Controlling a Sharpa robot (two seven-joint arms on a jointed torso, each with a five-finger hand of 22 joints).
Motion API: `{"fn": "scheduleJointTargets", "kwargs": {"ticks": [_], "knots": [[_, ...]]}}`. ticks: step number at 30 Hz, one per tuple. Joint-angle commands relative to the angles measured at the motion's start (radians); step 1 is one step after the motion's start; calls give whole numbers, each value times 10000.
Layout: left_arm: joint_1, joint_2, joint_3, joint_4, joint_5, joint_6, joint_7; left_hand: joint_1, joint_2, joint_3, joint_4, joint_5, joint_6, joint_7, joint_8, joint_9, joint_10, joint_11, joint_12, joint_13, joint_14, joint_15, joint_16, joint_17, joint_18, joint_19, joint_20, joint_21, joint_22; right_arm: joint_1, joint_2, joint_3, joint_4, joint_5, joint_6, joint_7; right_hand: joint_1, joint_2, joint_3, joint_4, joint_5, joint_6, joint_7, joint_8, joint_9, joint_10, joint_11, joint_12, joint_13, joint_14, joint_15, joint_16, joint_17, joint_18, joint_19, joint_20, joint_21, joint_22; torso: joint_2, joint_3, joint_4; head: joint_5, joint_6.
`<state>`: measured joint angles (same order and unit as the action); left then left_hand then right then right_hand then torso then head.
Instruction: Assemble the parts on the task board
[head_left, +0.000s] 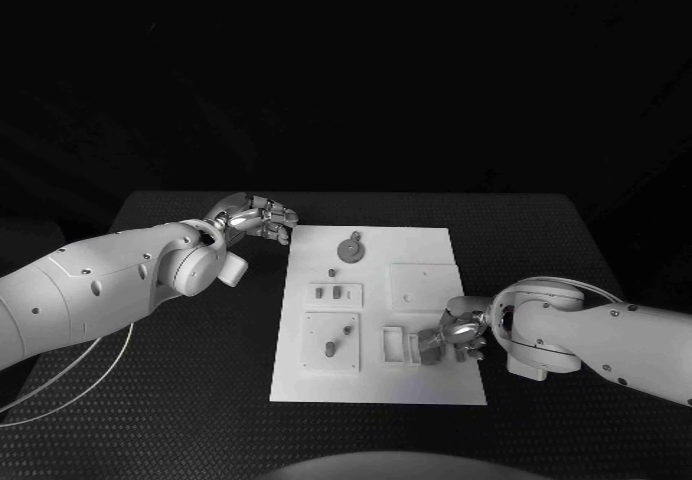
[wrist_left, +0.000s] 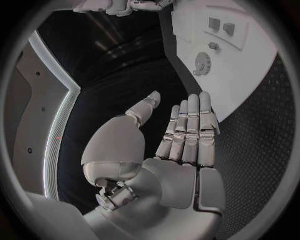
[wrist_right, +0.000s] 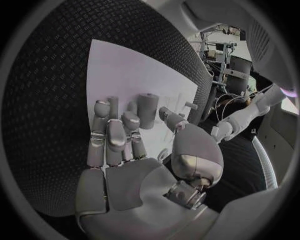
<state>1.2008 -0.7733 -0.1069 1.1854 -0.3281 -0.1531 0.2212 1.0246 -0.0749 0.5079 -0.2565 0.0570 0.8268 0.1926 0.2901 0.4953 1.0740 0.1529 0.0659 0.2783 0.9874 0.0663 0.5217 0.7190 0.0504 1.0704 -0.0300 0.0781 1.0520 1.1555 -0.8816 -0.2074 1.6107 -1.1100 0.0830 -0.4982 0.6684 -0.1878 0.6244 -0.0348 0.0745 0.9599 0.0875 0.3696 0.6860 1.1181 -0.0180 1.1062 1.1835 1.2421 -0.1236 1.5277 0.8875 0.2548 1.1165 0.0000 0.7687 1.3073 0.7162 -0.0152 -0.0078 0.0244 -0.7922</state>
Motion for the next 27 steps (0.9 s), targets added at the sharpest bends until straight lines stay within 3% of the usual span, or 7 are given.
{"fn": "scheduleJointTargets", "kwargs": {"ticks": [1,5,9,13,16,23,27], "knots": [[10,6,7,33,64,150,86,-98,23,-3,83,-23,-36,-7,56,-16,14,19,39,-18,6,41,-68,14,149,52,10,-46,12,-112,101,-47,-98,-196,41,-9,25,259,-100,-293,14,-17,62,-121,16,-55,-6,56,-24,-102,13,-43,18,70,-91,-7,78,223,-1,-7,1,0,-33],[10,5,7,38,64,149,88,-100,24,-4,86,-23,-37,-7,55,-17,14,19,38,-19,6,42,-71,16,149,52,10,-47,13,-140,161,-54,-152,-244,-3,-2,97,709,-201,-895,24,31,59,-207,47,-69,4,65,-62,-115,17,-72,21,70,-123,10,112,219,-4,-8,5,4,-43],[10,-7,7,50,64,153,79,-102,27,-4,89,-23,-38,-6,55,-18,13,19,38,-20,6,42,-73,19,150,52,10,-48,13,-142,158,-57,-157,-254,-224,89,356,1593,-129,-1781,39,204,29,-245,111,-32,-23,92,-116,-56,0,-91,102,70,-115,28,171,220,-6,-10,7,15,-67],[10,-5,7,48,64,154,76,-105,30,-4,93,-23,-39,-6,56,-19,13,20,38,-21,7,42,-76,21,150,53,10,-48,14,-142,164,-57,-118,-107,-444,172,627,2219,-26,-2425,45,365,-9,-262,158,44,-59,117,-165,21,-27,-105,170,70,-90,43,231,221,-7,-15,0,33,-74],[10,-3,7,53,64,160,77,-107,30,-5,95,-23,-39,-6,56,-19,13,20,38,-21,7,42,-77,23,150,52,10,-49,14,-142,168,-56,-73,104,-546,197,685,2359,-8,-2535,51,440,-31,-263,176,80,-75,125,-184,63,-39,-107,217,70,-79,46,251,220,-6,-11,2,36,-77],[11,-18,7,55,64,153,71,-115,33,-7,102,-23,-40,-5,57,-20,14,20,37,-23,8,42,-81,28,149,53,11,-50,15,-129,-12,-50,186,374,-749,242,734,2422,-6,-2560,49,501,-49,-259,190,106,-90,128,-200,80,-51,-109,225,70,-77,43,268,223,-8,-10,-7,72,-68],[11,-22,7,63,64,165,68,-117,33,-7,104,-23,-39,-6,58,-21,15,20,38,-24,9,42,-84,31,150,52,10,-51,15,75,-158,-15,439,431,-844,263,739,2418,-15,-2562,47,524,-55,-256,195,113,-96,126,-205,78,-54,-113,214,70,-78,43,273,223,-8,-10,-12,89,-68]]}}
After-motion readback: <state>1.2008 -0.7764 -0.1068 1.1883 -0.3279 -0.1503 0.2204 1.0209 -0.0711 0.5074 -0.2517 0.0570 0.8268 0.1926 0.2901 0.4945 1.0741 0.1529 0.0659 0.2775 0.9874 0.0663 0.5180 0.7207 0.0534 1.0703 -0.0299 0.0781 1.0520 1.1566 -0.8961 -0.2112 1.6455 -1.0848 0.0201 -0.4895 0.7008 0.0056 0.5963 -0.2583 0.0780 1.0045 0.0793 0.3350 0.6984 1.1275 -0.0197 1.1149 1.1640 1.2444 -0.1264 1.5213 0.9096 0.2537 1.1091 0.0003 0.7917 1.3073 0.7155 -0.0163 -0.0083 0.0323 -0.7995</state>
